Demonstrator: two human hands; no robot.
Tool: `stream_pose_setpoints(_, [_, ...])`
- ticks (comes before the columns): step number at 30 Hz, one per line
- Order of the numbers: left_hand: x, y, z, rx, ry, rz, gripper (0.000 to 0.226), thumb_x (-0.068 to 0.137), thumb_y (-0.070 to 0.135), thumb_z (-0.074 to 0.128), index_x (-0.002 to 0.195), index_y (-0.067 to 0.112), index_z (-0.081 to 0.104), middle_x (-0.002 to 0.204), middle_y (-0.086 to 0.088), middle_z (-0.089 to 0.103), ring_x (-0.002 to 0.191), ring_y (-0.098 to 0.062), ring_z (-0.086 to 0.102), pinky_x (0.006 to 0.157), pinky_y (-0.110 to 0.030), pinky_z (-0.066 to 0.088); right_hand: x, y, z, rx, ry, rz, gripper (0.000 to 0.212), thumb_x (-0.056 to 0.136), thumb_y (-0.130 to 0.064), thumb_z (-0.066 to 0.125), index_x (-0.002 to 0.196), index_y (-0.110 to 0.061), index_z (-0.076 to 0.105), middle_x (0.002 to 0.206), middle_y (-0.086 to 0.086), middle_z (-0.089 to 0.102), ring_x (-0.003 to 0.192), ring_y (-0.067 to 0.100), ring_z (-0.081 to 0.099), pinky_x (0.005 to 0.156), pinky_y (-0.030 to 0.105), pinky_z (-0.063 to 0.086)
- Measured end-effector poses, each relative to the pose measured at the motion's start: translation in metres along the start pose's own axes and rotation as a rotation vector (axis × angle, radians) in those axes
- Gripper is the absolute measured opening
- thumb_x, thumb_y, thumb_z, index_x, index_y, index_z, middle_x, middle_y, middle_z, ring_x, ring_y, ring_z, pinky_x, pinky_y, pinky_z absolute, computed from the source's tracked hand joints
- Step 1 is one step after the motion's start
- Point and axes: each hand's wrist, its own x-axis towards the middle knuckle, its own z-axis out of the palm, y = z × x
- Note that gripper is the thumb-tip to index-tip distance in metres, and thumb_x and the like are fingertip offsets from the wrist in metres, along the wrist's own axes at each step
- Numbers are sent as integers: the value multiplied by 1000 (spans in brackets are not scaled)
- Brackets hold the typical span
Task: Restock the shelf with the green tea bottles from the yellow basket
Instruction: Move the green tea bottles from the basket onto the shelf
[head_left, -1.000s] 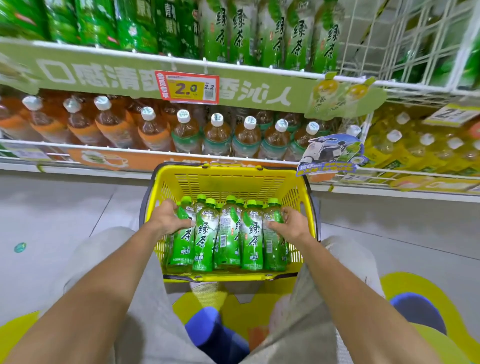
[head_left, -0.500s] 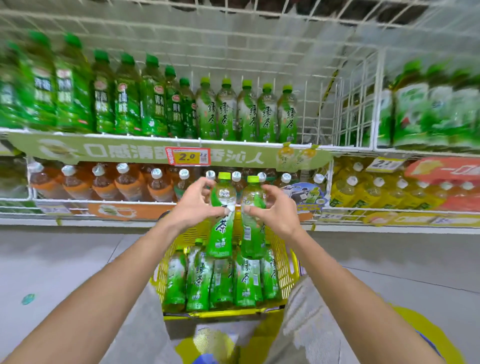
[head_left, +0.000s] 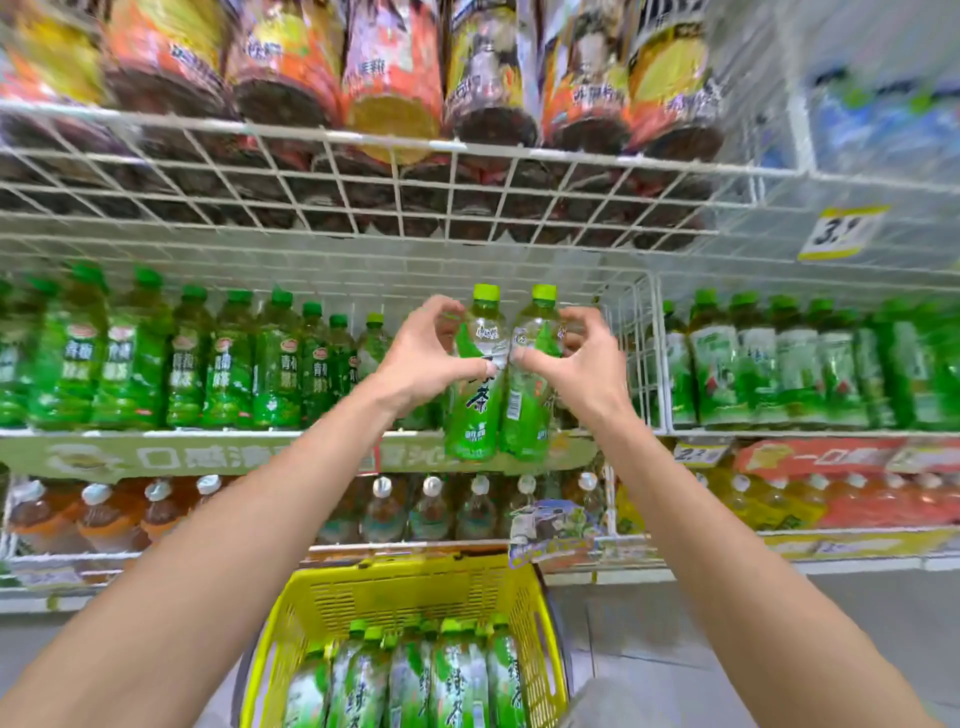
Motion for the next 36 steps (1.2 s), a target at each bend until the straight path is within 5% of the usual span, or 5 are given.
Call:
stream_pose_setpoints(10, [46,-2,53,-31,-32,-47,74,66,26,95,128,21,54,111,5,66,104,-14,64,96,-36,52,43,34,-18,-135,-29,46,89,68,-48,92,141,-20,49,140,-2,59,125,20,57,95,28,43])
stream_pose_setpoints(17, [66,-13,66,-84,-69,-125,70,71,25,92,127,22,50,108,1,62,91,-14,63,77,-31,56,72,57,-37,-88,-297,55,89,74,-51,87,149,-32,42,145,-9,50,135,16,48,111,47,46])
stream_pose_setpoints(21, [82,-16,73,-139,-100,-151,77,68,36,93,132,24,52,112,8,62,99,-7,60,75,-18,48,86,64,-42,-75,-316,61,80,71,-47,91,139,-38,49,132,-12,57,123,13,55,103,40,52])
stream_pose_setpoints(30, [125,-3,146,-114,-22,-180,61,65,27,95,115,23,60,107,12,62,101,-14,60,93,-28,48,118,101,-57,-136,-85,59,75,70,-33,94,134,-25,56,109,-13,65,102,10,66,75,8,47])
stream_pose_setpoints(36, [132,-37,195,-127,65,-253,64,63,30,94,118,16,63,108,1,70,97,-18,68,84,-32,56,125,133,-44,-479,-139,1,81,81,-37,85,146,-15,43,122,6,69,98,24,69,76,24,47])
